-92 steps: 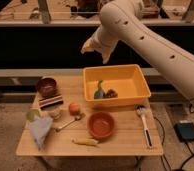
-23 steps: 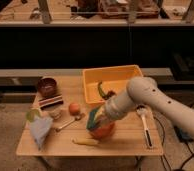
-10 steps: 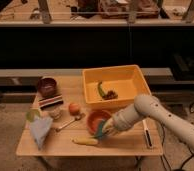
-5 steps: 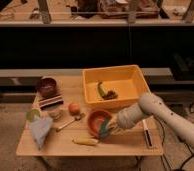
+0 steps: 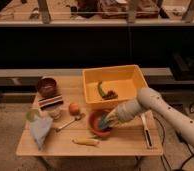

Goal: Wipe red bowl with sponge

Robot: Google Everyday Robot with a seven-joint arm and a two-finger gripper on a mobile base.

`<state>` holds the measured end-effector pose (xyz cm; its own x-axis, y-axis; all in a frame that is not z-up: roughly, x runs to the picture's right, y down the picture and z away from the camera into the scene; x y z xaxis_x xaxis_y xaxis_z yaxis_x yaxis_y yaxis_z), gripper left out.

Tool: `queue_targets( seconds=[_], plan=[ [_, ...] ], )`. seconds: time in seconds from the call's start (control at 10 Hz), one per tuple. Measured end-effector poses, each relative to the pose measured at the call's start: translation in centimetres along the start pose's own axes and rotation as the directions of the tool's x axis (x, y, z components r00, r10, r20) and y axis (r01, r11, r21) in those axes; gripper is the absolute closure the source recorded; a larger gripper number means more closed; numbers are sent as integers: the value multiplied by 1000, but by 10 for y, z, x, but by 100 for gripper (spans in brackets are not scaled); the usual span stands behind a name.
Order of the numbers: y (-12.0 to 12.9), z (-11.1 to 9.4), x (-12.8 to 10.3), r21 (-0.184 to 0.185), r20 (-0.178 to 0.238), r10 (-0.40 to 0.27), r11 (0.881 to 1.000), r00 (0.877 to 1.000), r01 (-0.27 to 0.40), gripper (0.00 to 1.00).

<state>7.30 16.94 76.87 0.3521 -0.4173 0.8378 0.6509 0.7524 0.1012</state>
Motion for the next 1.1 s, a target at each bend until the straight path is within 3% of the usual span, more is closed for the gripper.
queue_targets(
  seconds=[0.5,0.7,1.1],
  plan=[
    [-40,36,-15,6,39,-73,997,997,73,100],
    [-43,34,-25,18,47,-109,994,993,108,100],
    [-7,14,-52,-3,63,-111,994,992,112,100]
  ],
)
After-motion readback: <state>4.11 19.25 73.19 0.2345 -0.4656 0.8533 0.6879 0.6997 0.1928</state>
